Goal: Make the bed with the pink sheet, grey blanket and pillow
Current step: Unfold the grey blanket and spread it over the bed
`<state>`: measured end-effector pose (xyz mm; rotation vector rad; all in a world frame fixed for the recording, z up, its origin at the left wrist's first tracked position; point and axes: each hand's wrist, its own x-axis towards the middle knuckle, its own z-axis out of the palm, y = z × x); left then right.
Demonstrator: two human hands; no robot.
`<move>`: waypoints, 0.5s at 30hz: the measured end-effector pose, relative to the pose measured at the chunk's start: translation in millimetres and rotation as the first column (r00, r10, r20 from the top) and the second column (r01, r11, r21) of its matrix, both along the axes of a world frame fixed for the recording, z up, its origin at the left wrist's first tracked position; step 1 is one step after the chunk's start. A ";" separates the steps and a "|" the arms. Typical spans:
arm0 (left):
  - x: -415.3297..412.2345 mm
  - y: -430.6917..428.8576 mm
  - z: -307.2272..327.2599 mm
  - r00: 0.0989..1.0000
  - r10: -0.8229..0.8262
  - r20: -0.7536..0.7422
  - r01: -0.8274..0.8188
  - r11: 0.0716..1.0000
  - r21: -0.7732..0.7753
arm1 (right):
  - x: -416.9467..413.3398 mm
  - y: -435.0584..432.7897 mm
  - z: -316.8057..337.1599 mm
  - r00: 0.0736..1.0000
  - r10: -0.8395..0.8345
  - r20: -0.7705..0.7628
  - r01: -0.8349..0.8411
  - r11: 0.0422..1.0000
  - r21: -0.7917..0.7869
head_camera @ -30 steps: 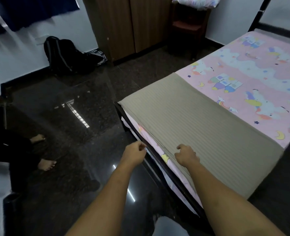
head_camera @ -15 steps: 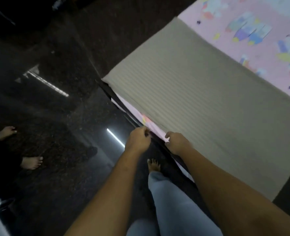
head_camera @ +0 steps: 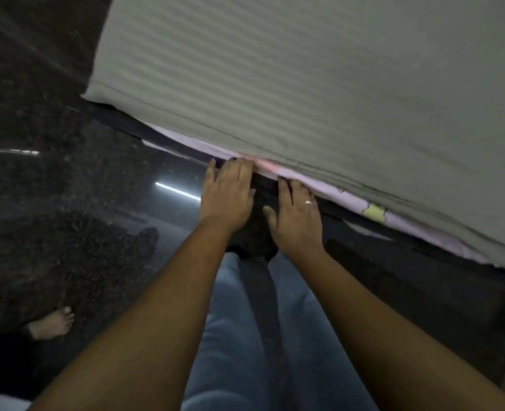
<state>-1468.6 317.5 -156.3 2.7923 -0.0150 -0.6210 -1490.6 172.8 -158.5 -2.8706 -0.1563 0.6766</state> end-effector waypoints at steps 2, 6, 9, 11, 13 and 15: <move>-9.1 16.1 -5.9 0.990 -0.135 -0.051 0.138 0.988 0.071 | -7.4 18.7 -6.1 0.993 -0.110 0.036 0.111 0.993 -0.026; 8.4 28.7 -11.3 0.974 -0.224 -0.012 0.224 0.969 0.099 | 4.2 34.2 -14.5 0.970 -0.196 0.147 0.206 0.977 -0.060; 26.0 21.3 -8.6 0.975 -0.224 -0.010 0.223 0.963 0.154 | 20.4 35.5 -16.7 0.978 -0.205 0.045 0.209 0.971 -0.115; 43.1 14.9 -4.6 0.980 -0.186 -0.072 0.195 0.967 0.161 | 38.0 34.1 -14.4 0.974 -0.226 -0.021 0.223 0.970 -0.094; 64.5 14.5 0.0 0.980 -0.135 -0.143 0.159 0.973 0.167 | 54.2 24.6 -9.0 0.980 -0.169 -0.102 0.166 0.985 -0.039; 75.4 12.4 9.3 0.978 -0.152 -0.139 0.178 0.964 0.195 | 58.3 5.0 -6.2 0.986 -0.042 -0.159 0.049 0.998 0.042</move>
